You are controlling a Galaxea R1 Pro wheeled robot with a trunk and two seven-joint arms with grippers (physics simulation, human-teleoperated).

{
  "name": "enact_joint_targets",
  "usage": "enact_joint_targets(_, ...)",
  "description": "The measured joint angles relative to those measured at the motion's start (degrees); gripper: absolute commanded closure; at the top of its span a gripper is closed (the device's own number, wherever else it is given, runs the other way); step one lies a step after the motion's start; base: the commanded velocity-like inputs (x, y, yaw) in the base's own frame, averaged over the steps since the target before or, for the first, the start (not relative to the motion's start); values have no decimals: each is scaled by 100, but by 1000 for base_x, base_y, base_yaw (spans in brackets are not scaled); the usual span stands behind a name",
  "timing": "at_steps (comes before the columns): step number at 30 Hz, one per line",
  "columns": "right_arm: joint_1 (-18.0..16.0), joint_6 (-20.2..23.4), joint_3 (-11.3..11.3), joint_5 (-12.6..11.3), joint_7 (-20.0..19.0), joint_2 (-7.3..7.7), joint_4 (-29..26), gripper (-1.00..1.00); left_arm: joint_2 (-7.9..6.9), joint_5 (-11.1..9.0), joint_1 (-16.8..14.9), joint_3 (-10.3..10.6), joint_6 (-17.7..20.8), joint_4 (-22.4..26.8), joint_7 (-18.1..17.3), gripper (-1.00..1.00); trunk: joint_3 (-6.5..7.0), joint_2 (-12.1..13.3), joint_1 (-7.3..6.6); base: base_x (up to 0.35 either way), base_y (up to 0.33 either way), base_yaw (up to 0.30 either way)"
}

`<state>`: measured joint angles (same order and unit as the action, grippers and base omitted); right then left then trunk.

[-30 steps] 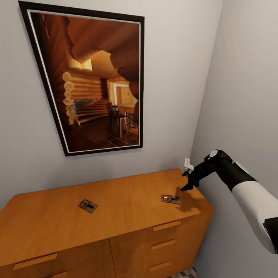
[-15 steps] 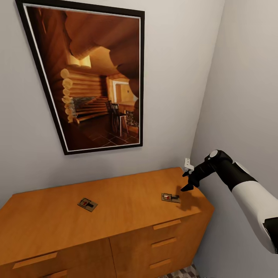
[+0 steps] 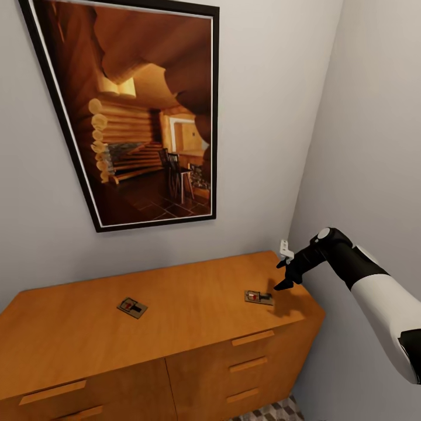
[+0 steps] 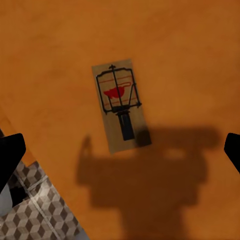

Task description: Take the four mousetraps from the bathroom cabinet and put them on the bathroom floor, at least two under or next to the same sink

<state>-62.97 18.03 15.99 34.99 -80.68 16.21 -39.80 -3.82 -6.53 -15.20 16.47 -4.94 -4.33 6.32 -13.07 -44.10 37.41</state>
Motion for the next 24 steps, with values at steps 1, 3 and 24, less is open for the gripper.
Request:
enact_joint_targets(1,0,0,0,-1,0,0,2,-100,0,0,0,0,0,0,0,-100,-7,0,0,0,0,0)
enact_joint_targets(3,0,0,0,2,0,0,1,-100,0,0,0,0,0,0,0,-100,-20,0,0,0,0,0)
enact_joint_targets(24,0,0,0,4,0,0,8,-100,0,0,3,0,0,0,0,-100,-162,0,0,0,0,0)
